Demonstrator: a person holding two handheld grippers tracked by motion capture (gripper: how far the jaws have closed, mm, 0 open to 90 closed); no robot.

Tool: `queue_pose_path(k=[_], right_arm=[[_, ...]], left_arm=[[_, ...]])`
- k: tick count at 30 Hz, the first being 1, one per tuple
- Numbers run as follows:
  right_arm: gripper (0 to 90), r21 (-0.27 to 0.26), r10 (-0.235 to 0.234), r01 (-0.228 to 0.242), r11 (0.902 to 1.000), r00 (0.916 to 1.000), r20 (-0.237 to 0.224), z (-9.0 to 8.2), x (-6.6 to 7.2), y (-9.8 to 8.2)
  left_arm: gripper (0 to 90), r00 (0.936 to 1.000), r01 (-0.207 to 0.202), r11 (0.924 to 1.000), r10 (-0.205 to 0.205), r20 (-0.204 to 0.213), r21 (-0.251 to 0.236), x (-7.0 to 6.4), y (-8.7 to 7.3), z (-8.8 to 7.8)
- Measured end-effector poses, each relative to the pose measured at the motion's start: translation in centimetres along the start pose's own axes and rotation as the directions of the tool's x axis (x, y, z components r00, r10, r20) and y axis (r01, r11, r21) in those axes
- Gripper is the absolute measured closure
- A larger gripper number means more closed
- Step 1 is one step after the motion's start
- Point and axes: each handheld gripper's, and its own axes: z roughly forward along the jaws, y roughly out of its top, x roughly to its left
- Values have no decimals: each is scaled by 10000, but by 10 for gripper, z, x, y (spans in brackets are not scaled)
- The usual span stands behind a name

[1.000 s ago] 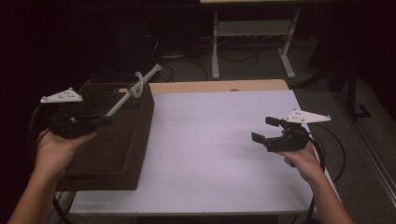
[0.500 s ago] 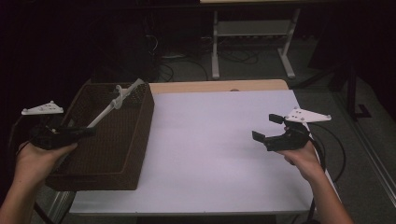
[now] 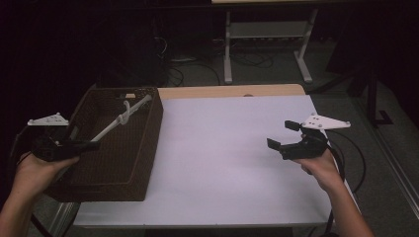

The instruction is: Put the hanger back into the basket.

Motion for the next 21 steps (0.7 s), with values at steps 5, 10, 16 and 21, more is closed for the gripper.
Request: queue_pose_path(k=[5,10,16,21], right_arm=[[32,4,-26,26,10000,10000,20,-1,0,0],[32,-2,3,-3,10000,10000,45,-1,-1,0],[32,-15,16,-16,10000,10000,30,-1,0,0],[32,-53,-18,18,10000,10000,28,-2,0,0]], left_arm=[[827,9999,-95,9998,93,143,146,10,-3,4],[820,9998,-97,9998,94,146,162,19,-12,12],[552,9999,121,9980,-119,44,-613,23,-14,9],[398,9998,-66,9919,90,181,-1270,11,-5,5]])
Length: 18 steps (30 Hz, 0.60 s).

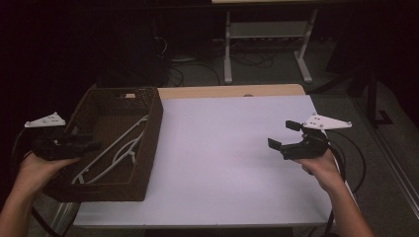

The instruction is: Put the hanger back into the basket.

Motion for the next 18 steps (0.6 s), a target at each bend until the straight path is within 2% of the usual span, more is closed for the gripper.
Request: queue_pose_path(k=[3,8,15,18], right_arm=[[32,-45,36,-36,10000,10000,22,-2,1,1],[32,-107,46,-46,9999,10000,-15,-6,4,1],[32,-173,28,-29,9998,10000,-41,-11,8,1],[30,-220,17,-18,9998,10000,-42,-14,9,0]], left_arm=[[317,9996,-94,9986,108,254,-529,-12,8,2],[211,9971,-301,9919,385,662,-1234,-36,21,14],[174,9859,-673,9742,981,1356,-2154,-71,37,35],[155,9816,-783,9656,1181,1501,-2480,-83,40,44]])
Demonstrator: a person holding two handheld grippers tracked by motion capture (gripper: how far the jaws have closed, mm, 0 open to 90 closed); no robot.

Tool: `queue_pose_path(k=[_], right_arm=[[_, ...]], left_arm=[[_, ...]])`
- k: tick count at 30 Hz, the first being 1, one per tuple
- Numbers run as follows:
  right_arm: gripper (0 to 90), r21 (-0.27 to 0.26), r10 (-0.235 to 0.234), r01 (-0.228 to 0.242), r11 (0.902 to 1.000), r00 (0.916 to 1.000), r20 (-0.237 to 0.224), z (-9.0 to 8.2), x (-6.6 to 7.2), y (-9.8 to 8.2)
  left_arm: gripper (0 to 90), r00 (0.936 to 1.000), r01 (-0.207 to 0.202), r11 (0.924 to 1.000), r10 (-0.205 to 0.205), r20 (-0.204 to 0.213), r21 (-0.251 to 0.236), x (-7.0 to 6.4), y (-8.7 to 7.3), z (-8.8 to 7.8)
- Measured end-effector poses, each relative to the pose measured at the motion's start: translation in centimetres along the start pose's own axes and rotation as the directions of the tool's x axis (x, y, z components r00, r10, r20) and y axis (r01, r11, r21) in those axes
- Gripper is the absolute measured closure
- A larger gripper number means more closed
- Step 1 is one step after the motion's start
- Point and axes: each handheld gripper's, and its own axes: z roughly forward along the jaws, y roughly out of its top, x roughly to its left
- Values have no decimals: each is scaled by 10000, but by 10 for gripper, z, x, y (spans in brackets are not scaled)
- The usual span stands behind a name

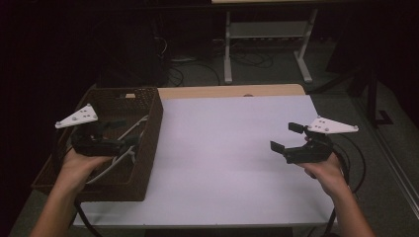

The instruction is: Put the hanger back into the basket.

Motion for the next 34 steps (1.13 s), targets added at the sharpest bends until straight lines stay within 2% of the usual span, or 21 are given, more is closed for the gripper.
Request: queue_pose_path(k=[4,7,16,22,34], right_arm=[[23,-74,-10,10,10000,10000,26,-3,3,0],[22,-142,-36,37,9999,10000,36,-7,4,1],[13,-820,-166,162,9965,9999,-41,-18,9,14],[14,-1079,-234,224,9939,9997,-82,-22,10,20],[14,-1175,-289,277,9927,9995,-90,-22,10,22]], left_arm=[[149,9995,-161,9983,176,268,-561,-11,0,14],[144,9984,-272,9969,308,480,-735,-17,-2,24],[135,9974,-372,9915,447,573,-1250,-24,-15,35],[130,9962,-553,9910,630,602,-1218,-26,-20,37],[130,9956,-527,9907,618,699,-1252,-27,-21,39]])
